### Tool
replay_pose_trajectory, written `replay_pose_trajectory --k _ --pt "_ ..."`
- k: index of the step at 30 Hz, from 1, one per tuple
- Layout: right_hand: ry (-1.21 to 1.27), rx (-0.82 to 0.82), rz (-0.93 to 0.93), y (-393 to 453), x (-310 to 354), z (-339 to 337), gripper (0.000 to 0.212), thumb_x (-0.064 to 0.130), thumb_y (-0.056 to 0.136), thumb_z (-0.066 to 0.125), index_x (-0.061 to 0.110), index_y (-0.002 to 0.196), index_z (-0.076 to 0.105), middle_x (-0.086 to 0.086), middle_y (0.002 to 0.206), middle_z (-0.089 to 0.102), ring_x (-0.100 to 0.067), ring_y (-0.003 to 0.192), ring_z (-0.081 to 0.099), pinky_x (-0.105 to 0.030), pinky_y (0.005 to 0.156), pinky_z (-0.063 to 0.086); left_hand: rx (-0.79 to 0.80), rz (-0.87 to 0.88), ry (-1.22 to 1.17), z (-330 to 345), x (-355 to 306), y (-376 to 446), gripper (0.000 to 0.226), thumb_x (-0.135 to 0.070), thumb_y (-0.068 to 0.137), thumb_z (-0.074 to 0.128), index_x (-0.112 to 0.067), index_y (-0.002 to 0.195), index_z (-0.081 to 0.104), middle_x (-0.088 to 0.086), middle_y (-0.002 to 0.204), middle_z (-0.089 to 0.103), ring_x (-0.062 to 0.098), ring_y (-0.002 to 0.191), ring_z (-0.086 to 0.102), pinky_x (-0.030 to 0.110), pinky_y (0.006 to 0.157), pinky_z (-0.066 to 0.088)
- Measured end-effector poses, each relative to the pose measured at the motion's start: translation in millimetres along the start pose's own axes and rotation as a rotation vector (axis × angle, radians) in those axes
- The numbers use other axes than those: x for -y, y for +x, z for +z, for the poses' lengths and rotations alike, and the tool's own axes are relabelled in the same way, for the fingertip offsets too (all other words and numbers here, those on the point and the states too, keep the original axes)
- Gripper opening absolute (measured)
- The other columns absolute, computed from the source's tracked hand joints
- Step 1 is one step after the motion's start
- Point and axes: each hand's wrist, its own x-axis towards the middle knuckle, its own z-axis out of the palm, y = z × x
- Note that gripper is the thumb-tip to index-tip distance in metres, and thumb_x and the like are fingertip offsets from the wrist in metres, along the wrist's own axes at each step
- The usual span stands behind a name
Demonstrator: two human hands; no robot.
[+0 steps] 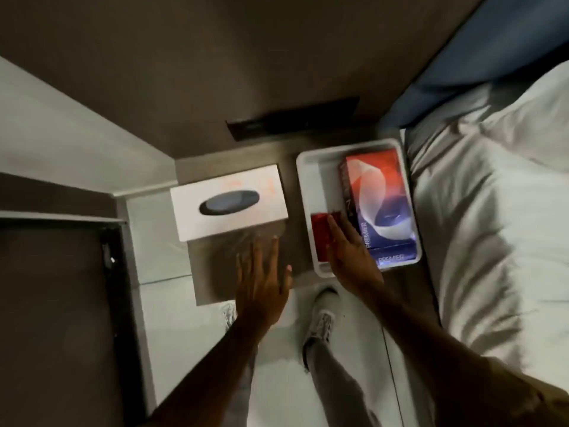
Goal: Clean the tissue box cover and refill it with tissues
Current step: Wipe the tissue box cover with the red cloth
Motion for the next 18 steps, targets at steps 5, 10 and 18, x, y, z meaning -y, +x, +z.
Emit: replay_pose_trajectory --k 5,10,18 --pt "-0.166 -0.060 0.082 22 -8 34 0.069 0.038 0.105 0.044 0.036 0.163 0.008 -0.004 0.173 0.006 -0.036 0.155 0.022 -0.057 0.112 0.041 -0.010 0.023 0.039 62 22 13 0.065 -0.052 0.102 0.031 -0.024 0.160 0.019 0.010 0.168 0.014 0.029 0.155 0.013 0.055 0.120 0.020" --pt "-0.298 -0.136 0.107 29 -6 36 0.071 0.040 0.101 0.052 0.035 0.163 0.016 -0.003 0.171 0.019 -0.036 0.149 0.034 -0.056 0.102 0.052 -0.010 0.039 0.089 83 29 17 0.075 -0.060 0.099 0.029 -0.023 0.161 0.010 0.012 0.169 0.004 0.032 0.155 0.004 0.062 0.119 0.014" --pt "-0.268 -0.229 0.064 36 8 24 0.055 0.021 0.097 0.063 0.022 0.150 0.049 -0.008 0.148 0.057 -0.038 0.122 0.063 -0.048 0.087 0.060 0.062 0.046 -0.021 63 27 18 0.071 -0.059 0.100 0.026 -0.021 0.160 0.018 0.012 0.168 0.009 0.032 0.155 0.007 0.061 0.120 0.017"
